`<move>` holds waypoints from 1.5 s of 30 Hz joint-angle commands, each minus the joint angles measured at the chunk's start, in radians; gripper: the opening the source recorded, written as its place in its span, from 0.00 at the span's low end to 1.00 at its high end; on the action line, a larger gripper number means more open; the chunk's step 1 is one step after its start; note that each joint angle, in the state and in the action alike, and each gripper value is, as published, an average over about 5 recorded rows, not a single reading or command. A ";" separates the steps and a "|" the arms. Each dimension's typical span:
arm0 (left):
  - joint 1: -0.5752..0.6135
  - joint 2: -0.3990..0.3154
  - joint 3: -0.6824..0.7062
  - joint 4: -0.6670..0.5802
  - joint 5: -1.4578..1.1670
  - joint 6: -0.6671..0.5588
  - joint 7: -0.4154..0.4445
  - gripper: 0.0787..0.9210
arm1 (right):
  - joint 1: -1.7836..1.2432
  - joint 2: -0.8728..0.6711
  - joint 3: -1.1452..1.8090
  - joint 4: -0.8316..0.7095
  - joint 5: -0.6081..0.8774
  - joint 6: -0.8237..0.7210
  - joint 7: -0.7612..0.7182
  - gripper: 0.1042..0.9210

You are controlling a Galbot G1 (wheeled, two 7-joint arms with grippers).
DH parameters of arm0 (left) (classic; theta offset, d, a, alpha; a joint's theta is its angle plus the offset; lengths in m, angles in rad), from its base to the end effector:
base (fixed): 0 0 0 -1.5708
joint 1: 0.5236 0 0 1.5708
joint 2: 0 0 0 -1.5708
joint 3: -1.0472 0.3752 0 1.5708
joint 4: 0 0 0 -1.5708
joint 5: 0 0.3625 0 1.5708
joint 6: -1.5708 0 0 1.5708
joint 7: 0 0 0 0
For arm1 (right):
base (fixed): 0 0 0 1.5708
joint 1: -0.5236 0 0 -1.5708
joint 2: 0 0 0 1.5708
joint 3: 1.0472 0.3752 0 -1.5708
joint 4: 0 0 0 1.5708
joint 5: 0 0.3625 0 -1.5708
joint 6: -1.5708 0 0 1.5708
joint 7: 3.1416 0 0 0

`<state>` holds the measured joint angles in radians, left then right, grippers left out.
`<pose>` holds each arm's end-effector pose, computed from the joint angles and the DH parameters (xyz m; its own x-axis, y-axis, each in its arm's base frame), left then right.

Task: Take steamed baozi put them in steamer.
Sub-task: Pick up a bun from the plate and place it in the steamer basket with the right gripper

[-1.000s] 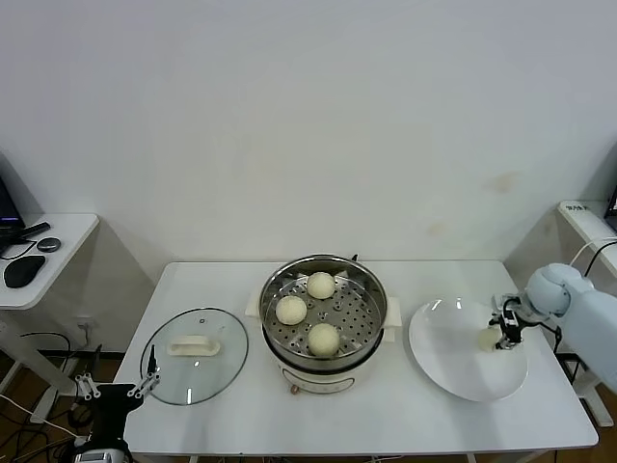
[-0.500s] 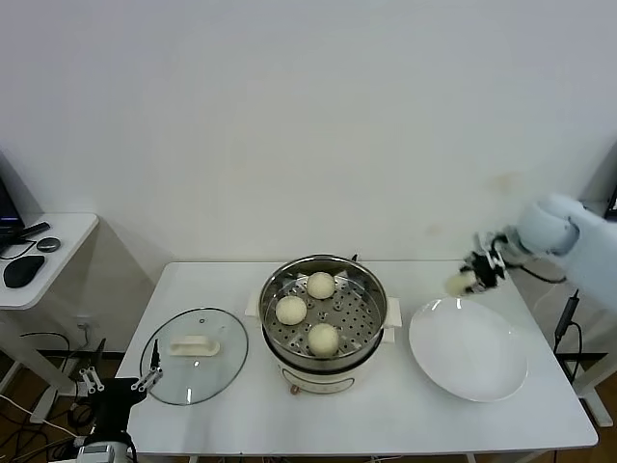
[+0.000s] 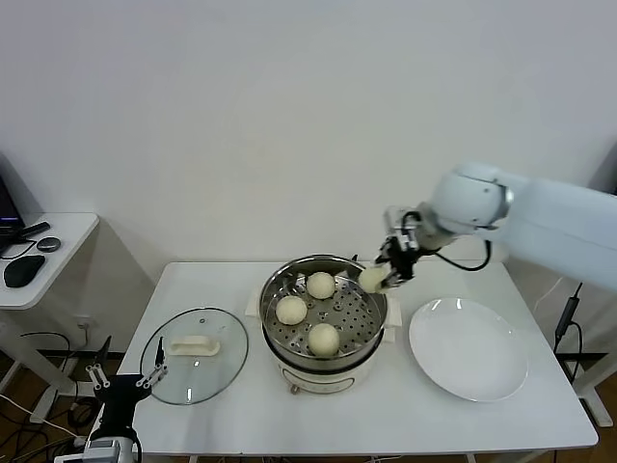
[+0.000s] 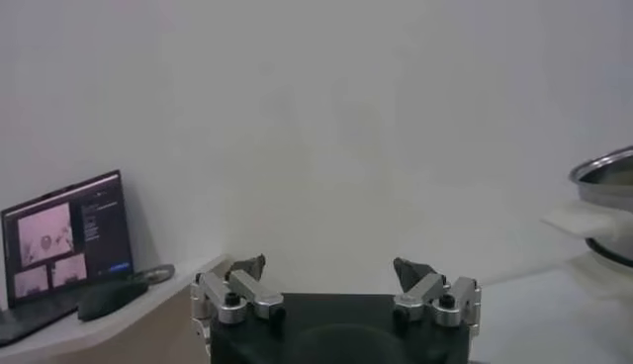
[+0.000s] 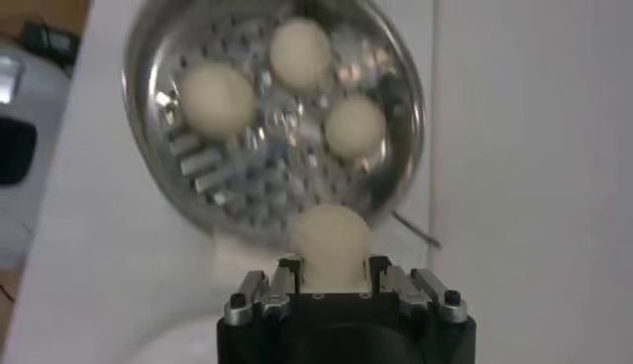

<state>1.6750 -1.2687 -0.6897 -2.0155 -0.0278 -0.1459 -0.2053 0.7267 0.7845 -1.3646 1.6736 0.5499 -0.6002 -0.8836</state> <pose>0.1477 0.1169 -0.3460 -0.9854 -0.1637 -0.0467 -0.1701 0.9369 0.3055 0.4940 0.0028 -0.0132 -0.2425 -0.2635 0.9337 -0.9568 -0.0942 -0.2751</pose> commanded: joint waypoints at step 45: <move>-0.018 -0.004 -0.030 0.009 -0.015 -0.007 -0.003 0.88 | -0.102 -0.004 0.149 0.030 0.048 -0.121 0.178 0.88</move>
<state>1.6586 -1.2724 -0.7196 -2.0075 -0.0415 -0.1531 -0.2086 0.5749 0.8891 -1.2921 1.5991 0.5585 -0.7206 -0.7447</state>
